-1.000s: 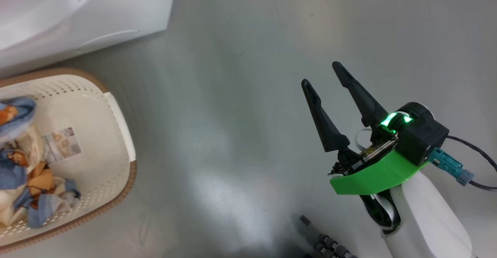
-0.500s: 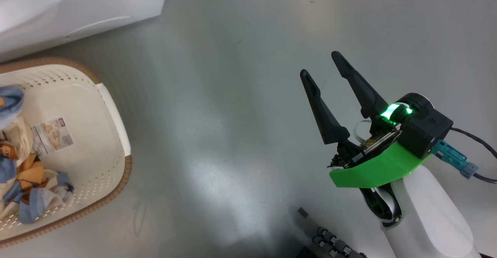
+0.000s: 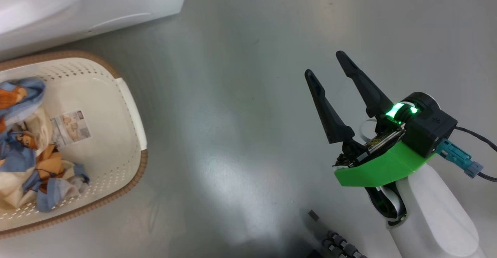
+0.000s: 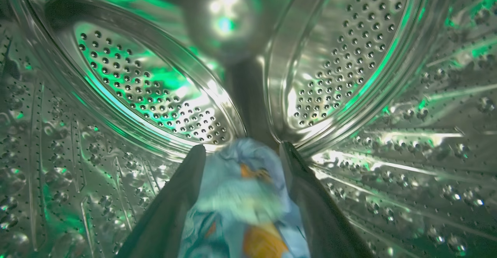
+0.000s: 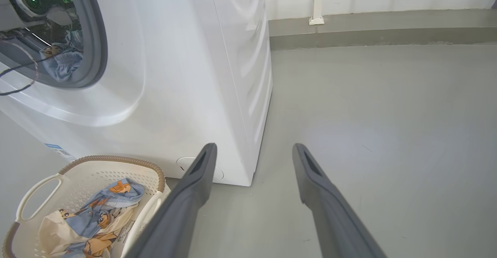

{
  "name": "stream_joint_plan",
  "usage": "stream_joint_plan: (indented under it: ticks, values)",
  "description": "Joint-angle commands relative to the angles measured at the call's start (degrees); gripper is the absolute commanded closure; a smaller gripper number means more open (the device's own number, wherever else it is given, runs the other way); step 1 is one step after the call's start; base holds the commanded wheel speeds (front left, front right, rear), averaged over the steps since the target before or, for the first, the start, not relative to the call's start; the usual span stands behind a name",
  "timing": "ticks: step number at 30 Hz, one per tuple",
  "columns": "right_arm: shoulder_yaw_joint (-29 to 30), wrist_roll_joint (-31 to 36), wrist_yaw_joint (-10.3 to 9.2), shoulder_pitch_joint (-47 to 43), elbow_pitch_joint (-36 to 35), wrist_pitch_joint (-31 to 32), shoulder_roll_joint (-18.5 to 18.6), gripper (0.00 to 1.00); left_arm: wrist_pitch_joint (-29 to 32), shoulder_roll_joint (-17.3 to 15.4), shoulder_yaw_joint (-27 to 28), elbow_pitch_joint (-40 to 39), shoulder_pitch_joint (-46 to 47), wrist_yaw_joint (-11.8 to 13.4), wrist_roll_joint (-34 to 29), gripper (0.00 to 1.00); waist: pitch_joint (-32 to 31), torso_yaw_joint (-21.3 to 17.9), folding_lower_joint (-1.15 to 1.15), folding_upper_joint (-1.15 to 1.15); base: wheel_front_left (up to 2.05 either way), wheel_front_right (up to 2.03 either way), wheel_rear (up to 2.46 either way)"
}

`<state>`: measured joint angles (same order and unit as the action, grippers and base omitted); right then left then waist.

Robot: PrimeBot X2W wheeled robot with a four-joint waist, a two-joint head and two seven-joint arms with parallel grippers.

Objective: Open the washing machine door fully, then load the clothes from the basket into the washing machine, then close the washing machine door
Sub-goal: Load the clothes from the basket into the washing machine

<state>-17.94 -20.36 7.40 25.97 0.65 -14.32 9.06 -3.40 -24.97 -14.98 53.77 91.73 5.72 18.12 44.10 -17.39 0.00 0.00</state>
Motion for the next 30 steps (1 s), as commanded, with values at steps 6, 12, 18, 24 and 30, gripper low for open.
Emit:
stream_joint_plan:
  ticks: [6,12,18,24,30]
  values:
    - [0.10,0.68,0.09,-1.98,-0.98,-0.68,1.45,0.00,-2.71,-0.68,-0.63,-4.58,-6.53,0.42,1.04,0.00,-2.86,2.84,0.00,0.00,0.00,0.00,0.00]
    - [0.99,1.44,0.09,-3.67,-0.30,-0.68,2.19,0.00,-6.75,1.15,-0.28,-11.46,-17.05,2.58,2.49,0.00,-6.16,5.03,0.00,0.00,0.00,0.00,0.00]
    - [2.39,2.26,0.09,-5.77,0.20,-0.68,2.35,0.00,-9.33,1.89,0.17,-23.77,-31.63,7.09,2.82,0.00,-9.88,6.95,0.00,0.00,0.00,0.00,0.00]
    - [4.06,3.08,0.09,-8.00,0.41,-0.68,2.57,0.00,-9.52,1.59,-0.22,-38.73,-47.32,13.01,1.59,0.00,-13.39,8.73,0.00,0.00,0.00,0.00,0.00]
    - [5.23,4.00,0.09,-10.26,0.64,-0.68,2.51,0.00,-8.82,1.82,-0.63,-51.65,-62.43,18.84,0.81,0.00,-17.07,10.27,0.00,0.00,0.00,0.00,0.00]
